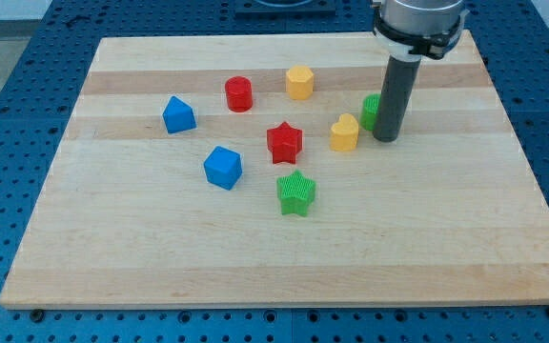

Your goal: Point your arm at the green star

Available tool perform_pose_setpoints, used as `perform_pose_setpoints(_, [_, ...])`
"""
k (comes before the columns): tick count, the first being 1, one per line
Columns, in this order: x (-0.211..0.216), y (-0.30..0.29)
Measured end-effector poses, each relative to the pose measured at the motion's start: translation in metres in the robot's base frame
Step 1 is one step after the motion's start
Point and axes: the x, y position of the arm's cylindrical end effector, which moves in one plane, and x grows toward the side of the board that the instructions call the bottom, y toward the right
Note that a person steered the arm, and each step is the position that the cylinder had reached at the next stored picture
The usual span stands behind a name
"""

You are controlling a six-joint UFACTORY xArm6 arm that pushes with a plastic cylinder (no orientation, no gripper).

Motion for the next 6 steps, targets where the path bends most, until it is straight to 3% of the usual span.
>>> perform_pose_setpoints(3, [-0.009,0.005])
perform_pose_setpoints(4, [0.006,0.024])
perform_pose_setpoints(5, [0.058,0.030])
perform_pose_setpoints(6, [0.118,0.000])
